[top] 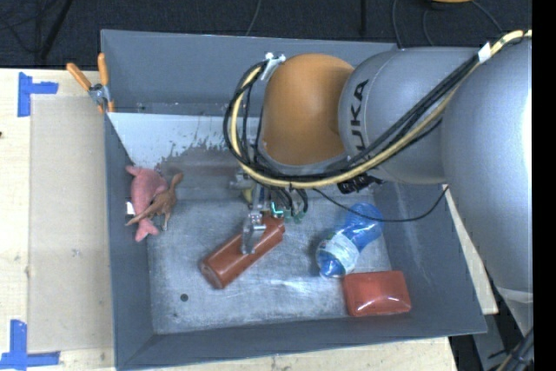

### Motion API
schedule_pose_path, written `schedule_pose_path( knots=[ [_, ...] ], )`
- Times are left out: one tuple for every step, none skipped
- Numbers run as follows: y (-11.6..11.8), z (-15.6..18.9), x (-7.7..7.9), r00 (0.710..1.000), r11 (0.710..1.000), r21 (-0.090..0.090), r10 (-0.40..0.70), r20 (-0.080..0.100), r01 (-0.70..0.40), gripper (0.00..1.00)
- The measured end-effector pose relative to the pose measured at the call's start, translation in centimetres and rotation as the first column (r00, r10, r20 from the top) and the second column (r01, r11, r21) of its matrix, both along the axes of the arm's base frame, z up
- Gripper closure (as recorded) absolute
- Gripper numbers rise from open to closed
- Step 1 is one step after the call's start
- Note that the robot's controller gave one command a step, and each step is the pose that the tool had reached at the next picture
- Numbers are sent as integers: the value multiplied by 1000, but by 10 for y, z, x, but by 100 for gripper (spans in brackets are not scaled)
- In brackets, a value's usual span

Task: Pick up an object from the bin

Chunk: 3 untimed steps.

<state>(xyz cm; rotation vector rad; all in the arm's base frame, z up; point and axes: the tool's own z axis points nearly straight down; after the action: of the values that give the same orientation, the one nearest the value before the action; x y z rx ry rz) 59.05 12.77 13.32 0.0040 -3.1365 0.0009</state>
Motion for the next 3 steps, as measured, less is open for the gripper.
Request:
schedule_pose_path(
  knots=[
    [-1, 2, 1, 1000, 1000, 1, -5, 4, 5, 100],
    [-1, 2, 1, 1000, 1000, 1, -5, 4, 5, 100],
    [-11, 31, -3, 999, 999, 0, -52, 0, 52, 100]
  ],
)
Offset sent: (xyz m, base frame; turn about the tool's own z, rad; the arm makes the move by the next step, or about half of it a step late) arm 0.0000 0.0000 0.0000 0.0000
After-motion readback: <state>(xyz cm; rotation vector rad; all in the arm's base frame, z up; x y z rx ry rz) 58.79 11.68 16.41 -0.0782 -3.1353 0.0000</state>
